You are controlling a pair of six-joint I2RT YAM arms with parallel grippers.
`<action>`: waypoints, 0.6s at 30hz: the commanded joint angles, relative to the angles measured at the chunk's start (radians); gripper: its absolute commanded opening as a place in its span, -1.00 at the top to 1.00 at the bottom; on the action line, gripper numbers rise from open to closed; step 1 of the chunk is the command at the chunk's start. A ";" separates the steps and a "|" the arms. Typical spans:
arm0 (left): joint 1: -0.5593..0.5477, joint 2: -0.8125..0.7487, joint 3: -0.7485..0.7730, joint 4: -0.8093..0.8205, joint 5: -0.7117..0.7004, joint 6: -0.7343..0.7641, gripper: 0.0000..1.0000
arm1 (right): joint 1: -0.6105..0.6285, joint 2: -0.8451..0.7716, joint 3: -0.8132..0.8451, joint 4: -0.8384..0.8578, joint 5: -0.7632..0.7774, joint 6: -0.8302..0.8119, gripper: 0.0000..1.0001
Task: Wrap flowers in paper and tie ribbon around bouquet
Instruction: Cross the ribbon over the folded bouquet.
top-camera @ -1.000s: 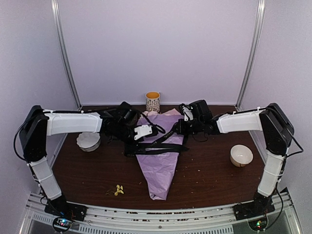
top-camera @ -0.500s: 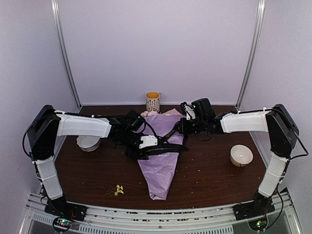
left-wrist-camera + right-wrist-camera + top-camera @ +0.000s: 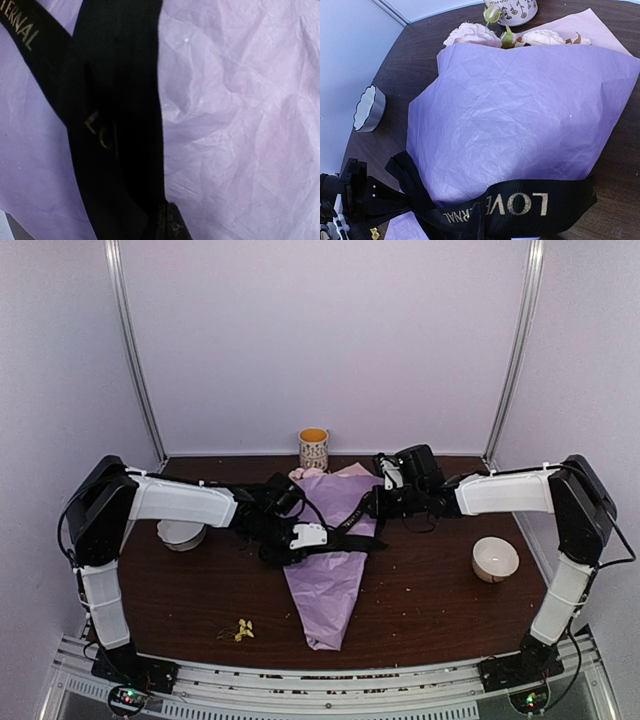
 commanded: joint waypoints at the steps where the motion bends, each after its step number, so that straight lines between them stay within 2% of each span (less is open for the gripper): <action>1: -0.006 -0.019 0.006 0.061 -0.021 -0.017 1.00 | 0.006 -0.033 -0.008 -0.002 0.003 0.002 1.00; 7: -0.006 -0.121 -0.046 0.111 0.052 -0.028 1.00 | 0.009 -0.021 0.002 -0.018 -0.003 0.001 0.97; 12: -0.006 -0.216 -0.070 0.124 0.173 -0.032 1.00 | 0.032 0.030 0.032 -0.032 -0.030 -0.007 0.96; 18: -0.007 -0.249 -0.064 0.106 0.232 -0.032 1.00 | 0.089 0.081 0.103 -0.079 -0.070 -0.072 0.97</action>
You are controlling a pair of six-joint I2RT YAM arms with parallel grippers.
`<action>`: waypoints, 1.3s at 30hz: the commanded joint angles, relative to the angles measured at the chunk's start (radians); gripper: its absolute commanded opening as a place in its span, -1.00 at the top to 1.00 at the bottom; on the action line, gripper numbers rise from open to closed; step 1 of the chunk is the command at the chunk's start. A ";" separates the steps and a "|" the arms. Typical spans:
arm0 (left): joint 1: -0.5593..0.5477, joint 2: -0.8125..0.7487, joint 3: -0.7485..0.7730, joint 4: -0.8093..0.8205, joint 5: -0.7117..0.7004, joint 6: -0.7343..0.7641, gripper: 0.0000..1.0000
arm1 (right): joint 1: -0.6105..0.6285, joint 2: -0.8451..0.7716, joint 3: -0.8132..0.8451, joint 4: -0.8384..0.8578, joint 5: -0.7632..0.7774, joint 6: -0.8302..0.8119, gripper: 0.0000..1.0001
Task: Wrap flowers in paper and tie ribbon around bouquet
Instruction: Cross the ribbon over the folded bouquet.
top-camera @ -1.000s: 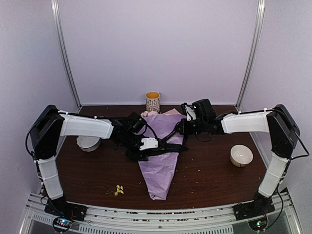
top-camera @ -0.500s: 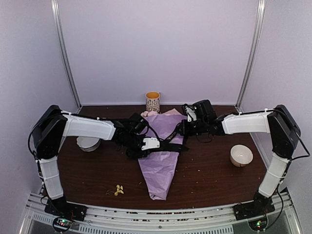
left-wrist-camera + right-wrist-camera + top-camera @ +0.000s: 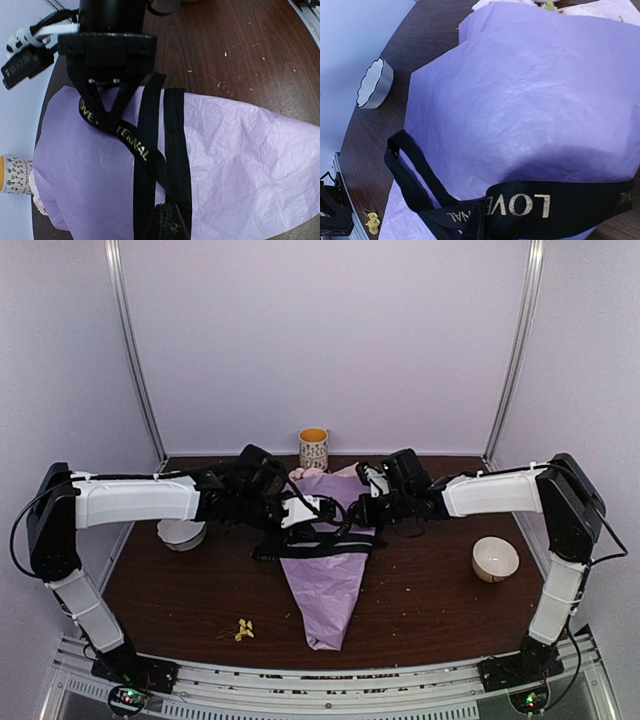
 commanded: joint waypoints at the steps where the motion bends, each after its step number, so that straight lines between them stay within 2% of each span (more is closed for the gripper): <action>1: -0.006 -0.008 -0.006 0.025 0.056 -0.007 1.00 | 0.040 0.030 0.060 -0.045 -0.030 -0.056 0.97; 3: -0.005 0.018 -0.007 0.014 0.019 -0.001 0.99 | 0.040 0.033 0.063 -0.052 -0.026 -0.057 0.98; 7: -0.005 0.109 0.043 -0.032 -0.059 0.007 0.42 | 0.035 0.020 0.051 -0.044 0.002 -0.050 1.00; 10: -0.005 0.169 0.079 -0.043 -0.081 0.001 0.12 | 0.014 0.014 0.052 -0.052 0.044 -0.021 1.00; 13: -0.006 0.209 0.102 -0.045 -0.097 -0.005 -0.01 | -0.014 -0.006 0.029 -0.043 0.080 0.018 1.00; 16: -0.006 0.236 0.116 -0.042 -0.115 0.001 -0.04 | -0.027 -0.017 0.012 -0.030 0.096 0.021 1.00; 19: -0.007 0.254 0.125 -0.041 -0.114 0.006 -0.02 | -0.029 -0.003 0.030 -0.051 0.088 0.016 1.00; 22: -0.012 0.268 0.126 -0.036 -0.117 0.007 0.14 | -0.029 0.001 0.030 -0.044 0.083 0.020 1.00; 27: -0.014 0.289 0.125 -0.026 -0.128 0.003 0.66 | -0.029 0.006 0.039 -0.044 0.070 0.019 1.00; 29: -0.014 0.289 0.123 -0.025 -0.129 -0.002 0.94 | -0.028 0.000 0.039 -0.044 0.066 0.017 1.00; 30: -0.015 0.286 0.123 -0.024 -0.133 -0.008 1.00 | -0.027 -0.001 0.039 -0.044 0.063 0.014 1.00; 39: -0.014 0.129 0.058 0.015 -0.065 -0.052 1.00 | 0.012 0.010 0.064 -0.066 0.008 -0.067 1.00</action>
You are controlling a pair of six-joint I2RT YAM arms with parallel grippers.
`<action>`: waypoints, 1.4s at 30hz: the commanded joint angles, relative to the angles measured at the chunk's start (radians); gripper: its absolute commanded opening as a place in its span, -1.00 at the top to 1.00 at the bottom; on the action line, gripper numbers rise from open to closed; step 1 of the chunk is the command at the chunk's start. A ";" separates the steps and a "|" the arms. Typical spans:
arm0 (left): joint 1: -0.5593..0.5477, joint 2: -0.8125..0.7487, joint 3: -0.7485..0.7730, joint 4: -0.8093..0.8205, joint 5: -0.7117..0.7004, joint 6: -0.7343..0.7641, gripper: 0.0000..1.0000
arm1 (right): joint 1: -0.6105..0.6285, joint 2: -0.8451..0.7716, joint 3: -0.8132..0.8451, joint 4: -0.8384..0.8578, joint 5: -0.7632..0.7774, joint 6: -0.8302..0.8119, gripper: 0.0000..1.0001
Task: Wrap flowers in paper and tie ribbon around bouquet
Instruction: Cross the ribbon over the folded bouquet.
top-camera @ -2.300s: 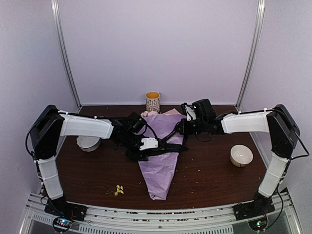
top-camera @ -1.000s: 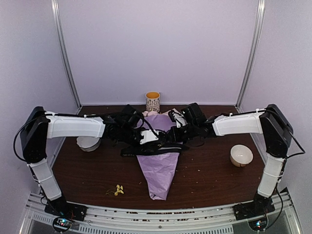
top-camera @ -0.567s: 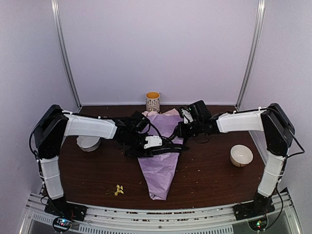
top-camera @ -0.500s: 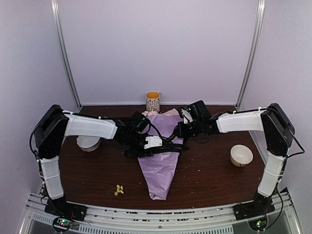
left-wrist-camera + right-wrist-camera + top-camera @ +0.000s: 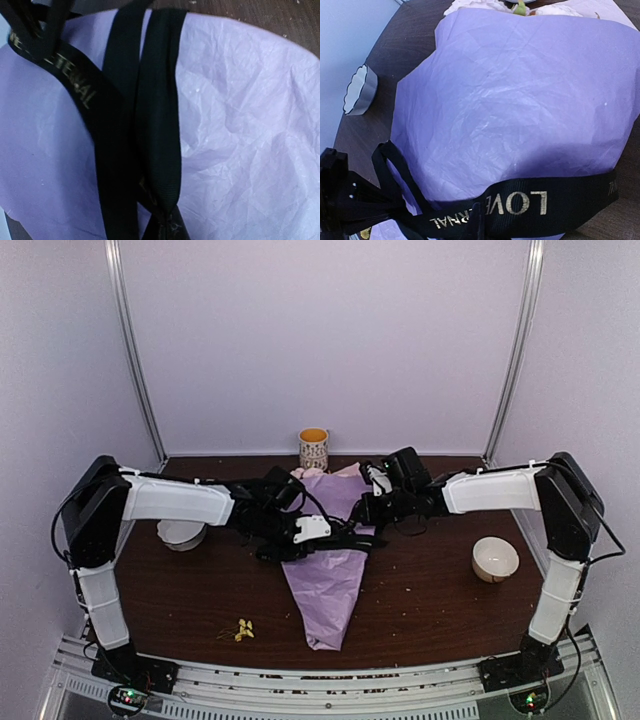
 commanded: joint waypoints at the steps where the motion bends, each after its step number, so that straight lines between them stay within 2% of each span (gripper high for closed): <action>1: -0.005 -0.119 -0.027 0.051 0.064 -0.032 1.00 | 0.041 -0.001 0.045 -0.029 -0.031 -0.067 1.00; 10: -0.006 -0.212 -0.066 0.090 0.151 -0.055 1.00 | 0.084 0.011 0.066 -0.077 -0.076 -0.171 1.00; 18: 0.011 -0.236 -0.069 0.145 0.221 -0.097 1.00 | 0.100 0.037 0.068 -0.135 -0.373 -0.279 1.00; 21: 0.014 -0.243 -0.071 0.158 0.233 -0.108 1.00 | 0.106 0.033 0.051 -0.143 -0.466 -0.314 0.88; 24: 0.013 -0.244 -0.072 0.165 0.232 -0.111 1.00 | 0.108 0.037 0.057 -0.211 -0.522 -0.373 0.68; 28: 0.015 -0.243 -0.069 0.167 0.243 -0.117 1.00 | 0.105 0.056 0.098 -0.321 -0.501 -0.425 0.45; 32: 0.015 -0.242 -0.075 0.166 0.234 -0.118 1.00 | 0.075 0.032 0.094 -0.294 -0.420 -0.372 0.21; 42: 0.014 -0.229 -0.075 0.176 0.232 -0.129 1.00 | 0.001 0.017 0.156 -0.325 -0.289 -0.310 0.13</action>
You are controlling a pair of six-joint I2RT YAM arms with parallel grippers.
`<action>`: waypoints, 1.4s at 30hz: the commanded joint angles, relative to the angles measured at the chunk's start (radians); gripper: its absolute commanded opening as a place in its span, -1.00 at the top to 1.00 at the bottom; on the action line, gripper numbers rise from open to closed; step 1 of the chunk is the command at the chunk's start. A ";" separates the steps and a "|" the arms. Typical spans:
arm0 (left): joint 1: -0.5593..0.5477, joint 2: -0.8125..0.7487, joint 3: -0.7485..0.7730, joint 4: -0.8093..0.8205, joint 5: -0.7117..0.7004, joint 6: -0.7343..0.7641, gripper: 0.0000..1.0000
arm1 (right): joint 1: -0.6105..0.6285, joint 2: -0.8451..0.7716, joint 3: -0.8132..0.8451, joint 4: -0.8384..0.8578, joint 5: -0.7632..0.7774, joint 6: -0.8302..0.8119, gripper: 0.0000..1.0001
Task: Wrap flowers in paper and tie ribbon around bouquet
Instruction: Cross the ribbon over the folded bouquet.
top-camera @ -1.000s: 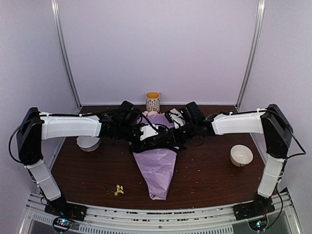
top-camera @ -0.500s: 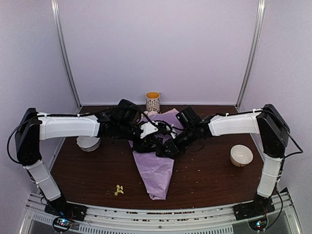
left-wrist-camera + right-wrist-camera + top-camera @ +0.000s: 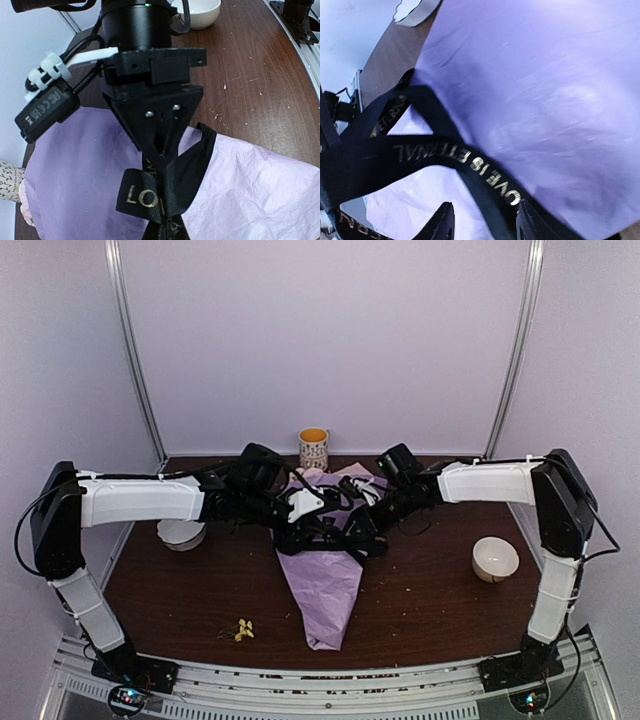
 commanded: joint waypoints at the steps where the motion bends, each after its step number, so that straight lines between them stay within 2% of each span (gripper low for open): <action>1: 0.004 -0.012 -0.004 0.047 0.015 -0.017 1.00 | -0.009 -0.036 0.041 -0.019 0.088 0.031 0.13; 4: 0.006 -0.006 -0.003 0.054 0.011 -0.024 1.00 | -0.017 -0.081 0.017 0.015 0.140 0.065 0.14; 7: 0.008 0.001 -0.001 0.069 0.002 -0.044 1.00 | -0.022 -0.171 -0.071 0.139 0.210 0.143 0.18; 10: 0.011 0.008 0.004 0.082 -0.001 -0.066 1.00 | -0.013 -0.290 -0.310 0.513 0.184 0.310 0.25; 13: 0.015 0.013 0.005 0.088 0.006 -0.073 1.00 | 0.062 -0.351 -0.533 0.910 0.212 0.415 0.30; 15: 0.019 0.014 0.004 0.090 0.009 -0.079 1.00 | 0.129 -0.349 -0.610 1.047 0.251 0.408 0.32; 19: 0.027 0.015 0.006 0.083 0.015 -0.089 1.00 | 0.243 -0.304 -0.663 1.271 0.353 0.405 0.37; 25: 0.041 0.020 0.003 0.105 0.045 -0.118 1.00 | 0.281 -0.157 -0.618 1.372 0.428 0.479 0.53; 30: 0.047 0.049 0.039 0.066 0.031 -0.121 1.00 | 0.325 -0.197 -0.682 1.413 0.550 0.482 0.60; 33: 0.049 0.066 0.051 0.057 0.032 -0.124 1.00 | 0.343 -0.301 -0.722 1.277 0.678 0.433 0.59; 36: 0.050 0.071 0.056 0.057 0.032 -0.126 1.00 | 0.344 -0.394 -0.746 1.120 0.753 0.387 0.38; 38: 0.050 0.072 0.058 0.060 0.029 -0.127 1.00 | 0.346 -0.424 -0.742 1.045 0.746 0.343 0.25; 42: 0.051 0.077 0.071 0.050 0.030 -0.129 1.00 | 0.384 -0.426 -0.699 0.952 0.687 0.267 0.24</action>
